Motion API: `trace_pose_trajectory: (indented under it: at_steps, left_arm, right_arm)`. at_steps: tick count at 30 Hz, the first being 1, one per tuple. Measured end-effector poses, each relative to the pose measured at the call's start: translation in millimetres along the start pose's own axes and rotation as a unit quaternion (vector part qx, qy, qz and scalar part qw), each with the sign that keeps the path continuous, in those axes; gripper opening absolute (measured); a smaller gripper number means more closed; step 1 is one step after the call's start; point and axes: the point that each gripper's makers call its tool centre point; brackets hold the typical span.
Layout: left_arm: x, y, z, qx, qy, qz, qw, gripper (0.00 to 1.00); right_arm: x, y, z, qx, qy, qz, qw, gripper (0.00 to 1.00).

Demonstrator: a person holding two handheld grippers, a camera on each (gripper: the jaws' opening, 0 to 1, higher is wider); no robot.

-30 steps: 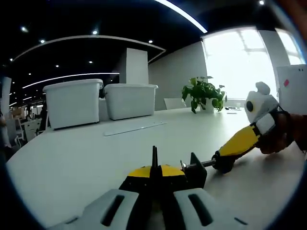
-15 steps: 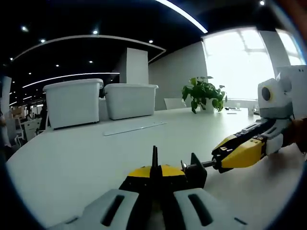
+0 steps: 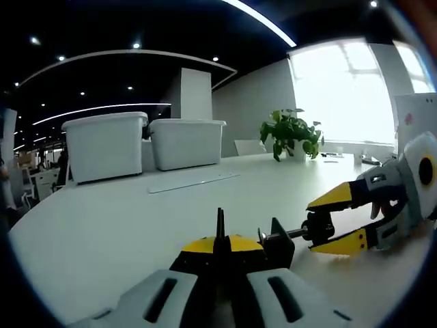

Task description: Clamp the fixed fixture on the desktop, loosen the retaining clip, secure it to the edge of the desk, and tighten the retaining clip.

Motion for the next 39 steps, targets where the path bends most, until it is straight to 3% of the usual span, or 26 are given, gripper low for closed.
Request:
trace_pose_trajectory:
  at_steps: [1, 5, 7, 8, 9, 11, 12, 14, 16, 18, 20, 22, 23, 25, 26, 28, 29, 31, 32, 34, 35, 37, 39]
  left_arm:
    - [0.4, -0.1, 0, 0.0, -0.001, 0.0, 1.0, 0.04]
    - [1.9, -0.4, -1, 0.0, -0.001, 0.001, 1.0, 0.04]
    - [2.5, -0.4, -2, 0.0, -0.001, 0.002, 1.0, 0.04]
    - [2.7, -0.4, -2, 0.0, -0.001, 0.002, 1.0, 0.04]
    - [3.1, -0.4, -2, 0.001, -0.001, 0.002, 1.0, 0.04]
    - [2.9, 0.5, -2, 0.0, -0.001, 0.002, 1.0, 0.04]
    - [2.7, 0.9, -2, 0.001, -0.001, 0.002, 1.0, 0.04]
    - [4.3, 0.8, -5, 0.001, -0.001, 0.002, 1.0, 0.04]
    - [4.6, 0.6, -5, 0.001, -0.002, 0.002, 1.0, 0.04]
    - [3.3, 1.5, -4, 0.0, -0.002, 0.002, 1.0, 0.04]
    - [3.5, 1.6, -5, 0.001, -0.001, 0.002, 1.0, 0.04]
    - [6.2, 1.5, -7, 0.001, -0.001, 0.003, 1.0, 0.04]
    - [7.1, 1.2, -7, 0.001, -0.001, 0.004, 1.0, 0.04]
    - [7.3, 1.5, -7, 0.001, 0.0, 0.004, 1.0, 0.04]
    - [7.2, 1.7, -7, 0.001, 0.0, 0.003, 1.0, 0.04]
    - [6.3, 2.0, -6, 0.001, 0.0, 0.004, 1.0, 0.04]
    - [4.5, 3.0, -5, 0.001, 0.0, 0.004, 1.0, 0.04]
    - [3.9, 3.3, -5, 0.001, 0.0, 0.004, 1.0, 0.04]
    - [4.0, 3.3, -5, 0.001, 0.0, 0.004, 1.0, 0.04]
    - [6.0, 2.5, -8, 0.001, -0.001, 0.003, 1.0, 0.04]
    - [6.5, 2.3, -8, 0.0, 0.0, 0.004, 1.0, 0.04]
    - [7.4, 1.5, -9, 0.0, 0.0, 0.003, 1.0, 0.04]
    - [8.3, 1.1, -10, 0.0, -0.001, 0.003, 1.0, 0.04]
  right_arm:
    - [1, -1.3, 0, 0.005, 0.004, -0.02, 0.9998, 0.18]
    - [2, -1.3, 0, 0.002, 0.001, -0.008, 1.0, 0.19]
    - [2, -4.0, -1, -0.002, -0.011, 0.051, 0.9986, 0.19]
    - [3, -8.6, -2, 0.004, -0.024, 0.112, 0.9934, 0.19]
    - [8, -14.3, -2, 0.009, -0.037, 0.206, 0.9779, 0.21]
    - [22, -16.0, -2, 0.012, -0.034, 0.324, 0.9454, 0.29]
    - [25, -15.6, -2, 0.014, -0.037, 0.355, 0.934, 0.33]
    - [32, -4.0, 2, -0.001, -0.036, 0.432, 0.9014, 0.39]
    - [28, 12.9, 5, -0.021, -0.045, 0.508, 0.8598, 0.39]
    - [23, 29.4, 7, -0.044, -0.043, 0.579, 0.8128, 0.37]
    - [25, 36.1, 9, -0.049, -0.042, 0.638, 0.7671, 0.25]
    - [24, 35.2, 13, -0.044, -0.053, 0.671, 0.7385, 0.22]
    - [21, 35.9, 14, -0.051, -0.057, 0.679, 0.7301, 0.22]
    - [11, 24.6, 4, -0.045, -0.062, 0.656, 0.7509, 0.22]
    - [10, 24.1, 4, -0.046, -0.064, 0.652, 0.754, 0.22]
    - [9, 24.2, 4, -0.048, -0.065, 0.655, 0.7516, 0.22]
    - [7, 23.5, 3, -0.05, -0.065, 0.661, 0.7458, 0.21]
    - [0, 15.8, -6, -0.047, -0.068, 0.661, 0.7461, 0.21]
    - [0, 13.1, -7, -0.042, -0.069, 0.647, 0.7581, 0.2]
    - [1, 4.9, -12, -0.032, -0.058, 0.586, 0.8078, 0.18]
    - [-1, 1.9, -13, -0.031, -0.058, 0.564, 0.8232, 0.18]
    - [-5, -6.9, -19, -0.021, -0.053, 0.496, 0.8664, 0.18]
    - [-1, -6.1, -19, -0.014, -0.049, 0.431, 0.9009, 0.18]
Point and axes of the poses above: the point that each gripper's makers call its tool centre point, and the gripper's own axes: z roughly forward along the fingers, x roughly to its right, y roughly out of its underside, and after that the axes turned 9 degrees about z, right-handed
